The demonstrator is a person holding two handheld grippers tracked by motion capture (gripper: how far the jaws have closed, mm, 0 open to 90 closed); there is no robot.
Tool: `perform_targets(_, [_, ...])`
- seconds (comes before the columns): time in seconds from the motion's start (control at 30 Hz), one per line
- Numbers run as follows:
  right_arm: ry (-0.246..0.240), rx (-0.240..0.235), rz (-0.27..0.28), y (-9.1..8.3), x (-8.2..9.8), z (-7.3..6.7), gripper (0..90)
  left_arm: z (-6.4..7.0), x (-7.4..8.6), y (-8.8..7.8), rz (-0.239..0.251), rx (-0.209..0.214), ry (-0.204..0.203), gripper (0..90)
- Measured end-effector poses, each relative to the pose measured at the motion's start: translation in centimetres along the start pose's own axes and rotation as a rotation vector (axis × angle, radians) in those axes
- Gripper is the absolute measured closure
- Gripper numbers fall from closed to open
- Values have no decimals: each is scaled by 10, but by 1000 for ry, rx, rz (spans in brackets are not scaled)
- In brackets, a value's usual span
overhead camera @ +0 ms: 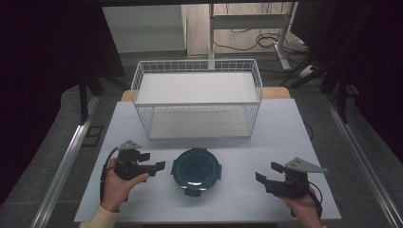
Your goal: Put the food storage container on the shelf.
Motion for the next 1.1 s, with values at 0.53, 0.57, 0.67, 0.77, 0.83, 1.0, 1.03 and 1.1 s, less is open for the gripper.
perform_targets(0.53, [74, -116, -71, 42, -34, -49, 192, -3, -13, 11, 7, 120, -89, 192])
perform_targets(0.57, [76, -121, -83, 47, -34, -52, 188, -3, -13, 11, 7, 120, -89, 186])
perform_targets(0.67, [101, -146, -115, 60, -32, -59, 182, -3, -13, 17, -3, 149, -108, 174])
perform_targets(0.77, [129, -163, -140, 71, -30, -63, 176, -3, -11, 19, -14, 167, -118, 162])
perform_targets(0.83, [147, -175, -153, 77, -28, -65, 175, -3, -11, 20, -20, 165, -114, 158])
perform_targets(1.0, [190, -196, -186, 86, -21, -68, 166, 1, -6, 27, -38, 209, -134, 150])
perform_targets(1.03, [199, -199, -193, 88, -19, -69, 163, 1, -4, 29, -45, 212, -135, 150])
perform_targets(1.1, [205, -202, -204, 90, -17, -70, 161, 2, -4, 31, -45, 219, -142, 150])
Point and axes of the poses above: each handheld gripper's, and its own axes: y roughly forward along the jaws, x roughly out of its underside, z roughly to its right, the point moved 2 cm from there along y, roughly forward along the jaws, and after that the axes turned 10 degrees about y, right-handed, at the moved point
